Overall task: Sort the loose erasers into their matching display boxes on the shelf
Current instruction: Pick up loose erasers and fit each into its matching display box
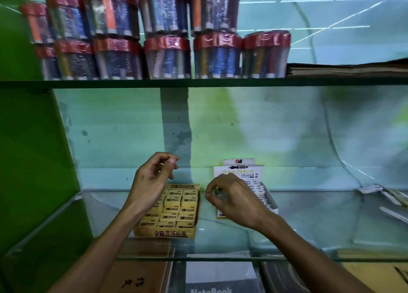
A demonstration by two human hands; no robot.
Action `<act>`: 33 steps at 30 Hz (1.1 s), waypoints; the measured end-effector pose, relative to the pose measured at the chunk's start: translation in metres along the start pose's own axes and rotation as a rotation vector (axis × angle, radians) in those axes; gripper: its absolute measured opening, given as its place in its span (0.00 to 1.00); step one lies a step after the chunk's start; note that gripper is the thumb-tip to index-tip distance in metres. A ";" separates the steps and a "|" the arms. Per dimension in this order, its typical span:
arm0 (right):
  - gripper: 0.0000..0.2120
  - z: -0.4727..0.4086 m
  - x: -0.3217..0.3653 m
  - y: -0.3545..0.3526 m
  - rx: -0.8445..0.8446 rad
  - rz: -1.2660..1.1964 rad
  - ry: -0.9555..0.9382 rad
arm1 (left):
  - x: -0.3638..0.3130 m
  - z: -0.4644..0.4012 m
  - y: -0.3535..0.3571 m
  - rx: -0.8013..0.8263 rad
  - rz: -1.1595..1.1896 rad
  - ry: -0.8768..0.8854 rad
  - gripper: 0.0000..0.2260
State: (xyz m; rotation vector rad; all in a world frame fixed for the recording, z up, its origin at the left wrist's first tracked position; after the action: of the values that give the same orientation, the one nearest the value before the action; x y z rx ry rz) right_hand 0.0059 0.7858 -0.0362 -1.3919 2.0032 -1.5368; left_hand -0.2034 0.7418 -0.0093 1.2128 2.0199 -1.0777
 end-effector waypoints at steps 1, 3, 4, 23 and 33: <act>0.02 0.010 -0.007 -0.006 -0.020 0.004 0.020 | -0.003 -0.003 0.011 0.020 0.016 0.006 0.07; 0.03 0.031 -0.020 -0.017 -0.046 0.023 0.056 | -0.009 -0.009 0.035 0.062 0.058 0.027 0.06; 0.03 0.040 -0.027 -0.022 -0.058 0.031 0.070 | -0.013 -0.012 0.049 0.086 0.078 0.042 0.05; 0.03 0.228 -0.158 -0.168 -0.294 0.144 0.574 | -0.093 -0.027 0.307 0.616 -0.019 0.254 0.02; 0.02 0.275 -0.201 -0.211 -0.442 0.047 0.741 | -0.128 -0.005 0.403 0.870 -0.319 0.248 0.17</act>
State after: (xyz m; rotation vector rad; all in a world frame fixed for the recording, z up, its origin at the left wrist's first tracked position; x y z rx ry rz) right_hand 0.4064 0.7834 -0.0347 -0.9450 2.9283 -1.8434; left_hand 0.2131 0.7980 -0.0514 1.4961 2.0121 -2.2044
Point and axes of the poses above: each hand's wrist, its own z-axis away from the middle knuckle, its own y-axis out of the palm, x = y × z, the point moved 3 cm from there along -z, towards the middle knuckle, and after that the axes turned 11 degrees about x, right-handed, at the moved point
